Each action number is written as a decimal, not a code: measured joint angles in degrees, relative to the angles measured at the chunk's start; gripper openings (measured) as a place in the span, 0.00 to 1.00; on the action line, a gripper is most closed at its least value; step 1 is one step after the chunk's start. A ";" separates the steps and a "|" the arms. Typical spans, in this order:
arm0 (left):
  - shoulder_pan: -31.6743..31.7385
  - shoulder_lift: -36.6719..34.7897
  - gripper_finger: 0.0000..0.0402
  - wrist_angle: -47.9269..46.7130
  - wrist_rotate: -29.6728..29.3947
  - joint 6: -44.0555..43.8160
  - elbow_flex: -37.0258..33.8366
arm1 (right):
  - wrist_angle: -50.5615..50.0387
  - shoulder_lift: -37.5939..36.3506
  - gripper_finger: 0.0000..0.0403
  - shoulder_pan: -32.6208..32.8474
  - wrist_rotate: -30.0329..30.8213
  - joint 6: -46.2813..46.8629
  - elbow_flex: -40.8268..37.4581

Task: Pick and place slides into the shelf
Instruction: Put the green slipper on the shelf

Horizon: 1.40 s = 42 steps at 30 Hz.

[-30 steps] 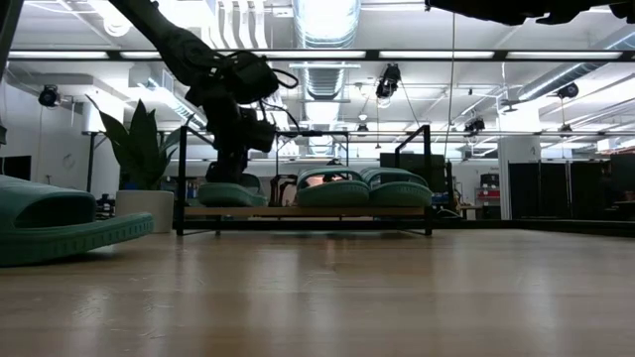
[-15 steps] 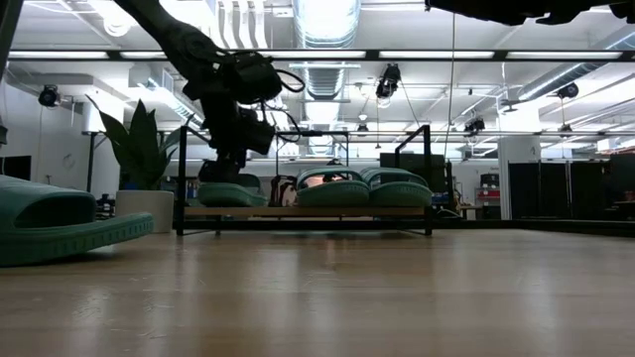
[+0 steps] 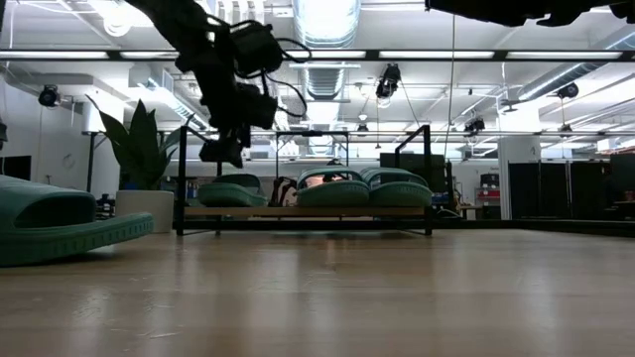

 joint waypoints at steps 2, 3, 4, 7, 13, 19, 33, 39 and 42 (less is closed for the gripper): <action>-1.74 -1.52 0.63 -3.25 0.10 -3.80 0.04 | 0.01 0.00 0.15 0.01 0.00 0.02 0.00; -2.73 -2.40 0.63 -4.54 0.08 -5.93 0.22 | 0.01 0.00 0.15 0.01 0.00 0.05 0.00; -3.77 -3.23 0.63 -5.94 0.12 -8.19 0.30 | 0.00 0.00 0.15 0.02 0.00 0.27 0.00; -7.17 -5.38 0.63 -10.22 1.18 -15.23 0.31 | 0.03 0.00 0.15 0.01 0.00 0.46 0.00; -12.84 -10.11 0.63 -16.07 8.23 -36.07 0.78 | 0.03 0.00 0.15 0.01 0.00 0.46 0.00; -14.31 -15.58 0.63 -15.85 26.09 -63.04 0.86 | 0.05 0.00 0.16 0.02 0.00 0.15 0.00; -20.39 -21.88 0.63 -34.25 47.53 -110.68 -0.02 | -1.73 0.00 0.16 0.01 0.00 -0.90 0.00; -28.57 -21.93 0.63 -40.21 47.07 -125.49 -1.98 | -2.08 0.00 0.16 0.00 0.00 -1.31 0.00; -33.32 -21.00 0.63 -40.60 47.03 -131.87 -2.62 | -2.11 -0.02 0.15 0.00 0.00 -1.17 0.00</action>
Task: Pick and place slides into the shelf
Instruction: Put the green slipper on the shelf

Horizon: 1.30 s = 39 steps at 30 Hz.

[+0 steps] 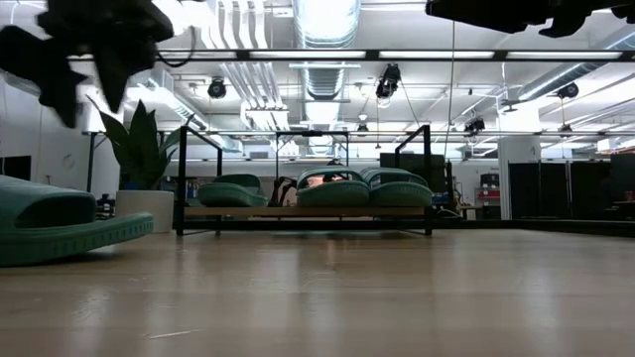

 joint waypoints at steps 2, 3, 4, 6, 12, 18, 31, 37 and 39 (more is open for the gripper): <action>-3.41 1.10 0.63 -1.23 0.03 -4.16 -0.03 | 0.08 -0.02 0.15 0.00 0.00 0.35 0.00; -5.01 1.51 0.63 -1.34 0.21 -6.30 -0.03 | 0.11 -0.04 0.15 0.00 0.00 0.78 0.00; -6.60 1.97 0.63 -1.92 0.43 -7.98 -0.03 | 0.18 -0.04 0.15 0.02 0.00 1.00 0.00; -9.70 2.76 0.63 -2.87 0.49 -11.35 -0.03 | 0.35 -0.04 0.15 0.00 0.00 0.91 0.00; -18.72 5.27 0.63 -3.41 0.22 -26.91 -0.10 | 0.42 -0.04 0.16 0.00 0.00 -0.40 0.00; -24.75 8.50 0.63 -1.31 0.19 -36.78 -0.14 | 0.26 -0.04 0.15 0.00 0.00 -0.43 0.00; -26.50 10.68 0.63 11.97 -3.58 -37.97 -9.05 | 0.10 -0.04 0.15 0.00 0.01 -0.55 0.00; -26.59 6.39 0.63 18.70 -7.15 -37.45 -14.49 | 0.06 -0.07 0.15 0.00 0.00 -0.87 0.00; -26.52 4.32 0.63 22.45 -9.18 -36.48 -16.15 | 0.04 -0.07 0.15 0.00 0.02 -0.96 0.00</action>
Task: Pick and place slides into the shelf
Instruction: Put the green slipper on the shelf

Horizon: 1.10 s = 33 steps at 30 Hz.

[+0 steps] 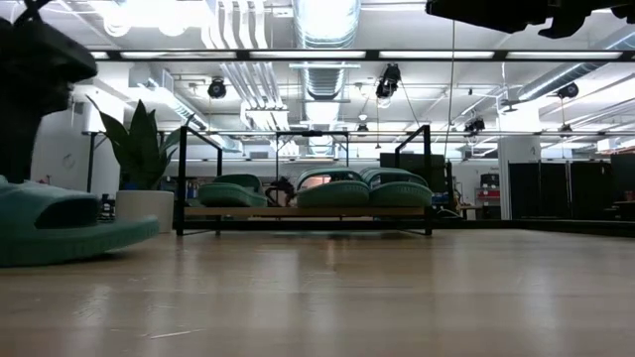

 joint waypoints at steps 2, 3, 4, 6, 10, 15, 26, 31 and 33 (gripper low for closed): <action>0.04 -1.58 0.63 1.95 -1.72 0.52 -1.57 | -0.07 0.00 0.15 0.00 -0.01 -0.06 0.00; 0.02 -2.37 0.63 2.30 -2.36 0.87 -2.14 | -0.04 0.00 0.16 0.00 -0.02 -0.06 0.00; 0.02 -3.17 0.63 3.18 -2.77 0.94 -2.81 | -0.07 0.00 0.16 0.00 -0.02 -0.06 0.00; 0.00 -4.32 0.63 6.28 -3.92 1.44 -4.56 | -0.11 0.00 0.16 0.00 0.00 -0.06 0.00; 0.02 -5.27 0.63 13.37 -6.41 1.86 -9.07 | -0.27 0.00 0.15 0.00 0.00 -0.06 0.00; 0.00 -5.73 0.62 21.25 -7.61 2.92 -14.47 | -0.39 0.00 0.15 0.02 0.00 -0.06 0.00; 0.04 -7.52 0.30 29.27 -14.45 12.60 -17.15 | -0.37 0.00 0.15 0.00 0.00 -0.89 0.00; 0.00 -6.29 0.05 29.33 -17.50 15.69 -17.19 | -0.36 0.00 0.15 0.00 -0.01 -0.91 0.00; 0.01 -5.97 0.02 29.38 -18.84 17.16 -17.18 | -0.35 0.00 0.15 0.02 0.00 -0.92 0.00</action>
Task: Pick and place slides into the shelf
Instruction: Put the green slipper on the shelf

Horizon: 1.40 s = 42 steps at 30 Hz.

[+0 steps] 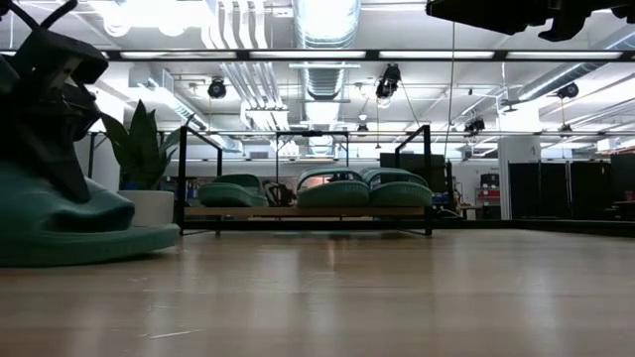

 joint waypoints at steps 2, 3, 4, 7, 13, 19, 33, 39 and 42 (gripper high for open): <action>0.04 0.33 0.02 -0.05 -0.92 1.07 0.13 | 0.02 0.00 0.15 0.00 0.00 -0.06 0.00; 0.04 0.43 0.02 -0.10 -1.79 1.51 0.29 | 0.00 0.00 0.14 -0.02 0.00 -0.08 0.00; 0.04 0.47 0.01 0.05 -3.21 2.49 0.44 | 0.02 0.00 0.14 -0.02 0.00 -0.12 0.00; 0.11 0.53 0.01 2.33 -10.93 7.70 1.18 | 0.02 -0.01 0.14 -0.02 0.06 -0.46 0.00; 0.25 0.43 0.00 6.28 -21.52 22.24 2.25 | 1.56 -2.76 0.14 0.11 7.46 2.35 0.00; 0.54 0.49 0.00 10.71 -32.30 36.22 2.77 | 1.23 -4.44 0.14 -0.17 8.63 9.31 -0.35; 3.76 6.60 0.00 60.83 -37.50 107.48 2.86 | 16.45 5.44 0.17 -3.02 -3.90 10.80 2.32; 6.67 10.63 0.00 70.38 -37.30 118.89 2.96 | 16.17 14.77 0.32 -6.83 0.80 10.58 7.34; 7.70 11.66 0.00 70.62 -36.87 121.31 3.46 | 16.11 20.01 0.41 -9.34 -1.71 11.44 10.51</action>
